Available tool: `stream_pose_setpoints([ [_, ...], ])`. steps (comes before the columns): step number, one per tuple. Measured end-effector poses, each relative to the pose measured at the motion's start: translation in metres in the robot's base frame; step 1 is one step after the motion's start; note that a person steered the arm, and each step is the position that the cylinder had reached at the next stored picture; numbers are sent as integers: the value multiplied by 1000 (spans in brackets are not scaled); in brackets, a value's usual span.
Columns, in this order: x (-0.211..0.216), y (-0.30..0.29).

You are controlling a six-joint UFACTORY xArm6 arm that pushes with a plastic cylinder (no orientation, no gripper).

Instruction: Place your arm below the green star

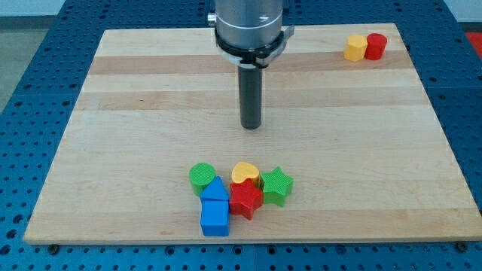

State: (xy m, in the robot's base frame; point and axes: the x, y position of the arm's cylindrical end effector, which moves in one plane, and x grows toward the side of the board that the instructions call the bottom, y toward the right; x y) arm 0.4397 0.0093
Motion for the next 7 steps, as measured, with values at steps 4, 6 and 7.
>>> stream_pose_setpoints([
  [4,63,65],
  [6,121,69],
  [7,126,69],
])
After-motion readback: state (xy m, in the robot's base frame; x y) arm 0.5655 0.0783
